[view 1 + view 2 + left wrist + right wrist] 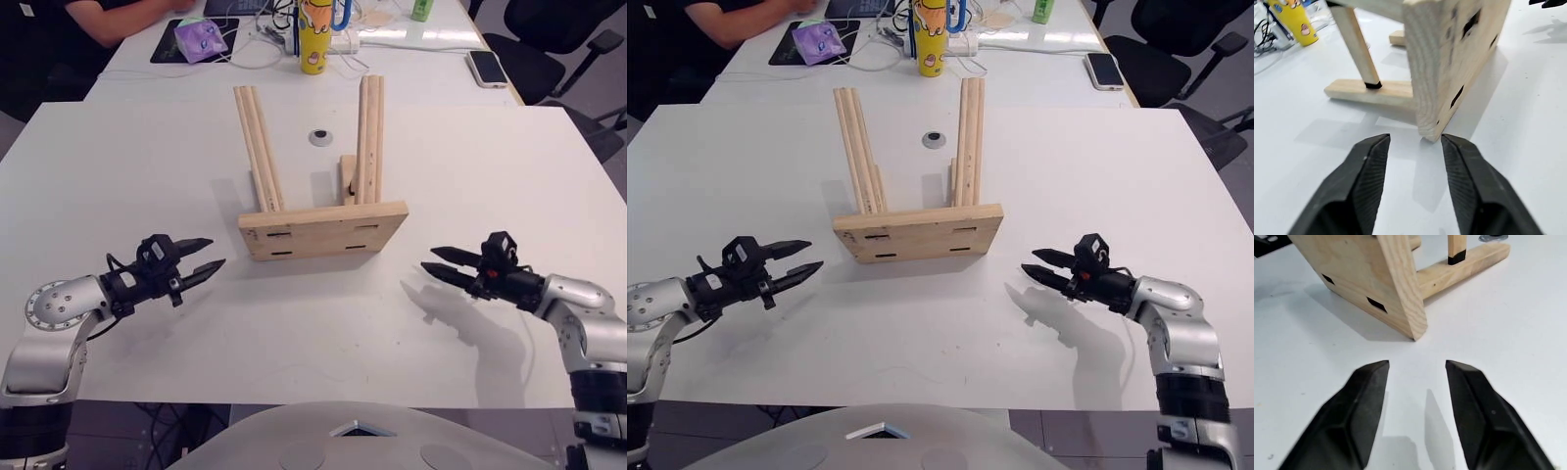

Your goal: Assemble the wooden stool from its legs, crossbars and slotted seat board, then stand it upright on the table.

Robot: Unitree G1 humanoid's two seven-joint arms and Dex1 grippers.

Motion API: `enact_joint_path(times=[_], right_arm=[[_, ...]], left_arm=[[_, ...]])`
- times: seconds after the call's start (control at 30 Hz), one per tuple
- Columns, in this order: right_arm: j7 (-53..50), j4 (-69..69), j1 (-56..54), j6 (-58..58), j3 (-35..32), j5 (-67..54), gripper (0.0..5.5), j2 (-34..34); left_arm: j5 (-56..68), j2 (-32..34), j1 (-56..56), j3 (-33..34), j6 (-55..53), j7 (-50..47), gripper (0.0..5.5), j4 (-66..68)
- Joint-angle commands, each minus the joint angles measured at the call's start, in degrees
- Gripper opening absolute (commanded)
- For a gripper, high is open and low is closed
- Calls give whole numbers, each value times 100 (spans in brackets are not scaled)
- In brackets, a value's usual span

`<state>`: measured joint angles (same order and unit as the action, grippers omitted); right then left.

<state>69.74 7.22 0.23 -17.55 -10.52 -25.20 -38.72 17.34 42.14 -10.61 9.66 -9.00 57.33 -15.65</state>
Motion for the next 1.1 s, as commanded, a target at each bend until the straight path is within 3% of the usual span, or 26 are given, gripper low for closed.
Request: enact_joint_path(times=[0.03, 0.47, 0.7, 0.77, 0.9, 1.0, 1.1], right_arm=[[677, 834, -1197, 325, 352, 45, 266, -64], [1838, 2593, -3000, 1274, 1424, 701, 266, 363], [1888, 3181, -3307, 1782, 1578, 947, 266, 657], [1943, 3288, -3355, 1852, 1589, 976, 238, 673], [2155, 3377, -3410, 1731, 1595, 953, 179, 590], [2261, 3232, -3365, 1395, 1723, 751, 168, 458], [2275, 2436, -3258, 352, 2095, 81, 167, 28]], left_arm=[[-26, 121, 808, -408, 428, 549, 244, 679], [-544, -131, 2420, -1557, 1438, 1382, 244, 2336], [-673, -335, 2791, -1835, 1718, 1513, 244, 2932], [-659, -351, 2823, -1863, 1721, 1567, 244, 2995], [-409, -331, 2882, -1751, 1458, 1682, 184, 2915], [-263, -298, 2848, -1694, 1217, 1758, 151, 2772], [341, -156, 2794, -1575, 161, 1980, 146, 2172]])
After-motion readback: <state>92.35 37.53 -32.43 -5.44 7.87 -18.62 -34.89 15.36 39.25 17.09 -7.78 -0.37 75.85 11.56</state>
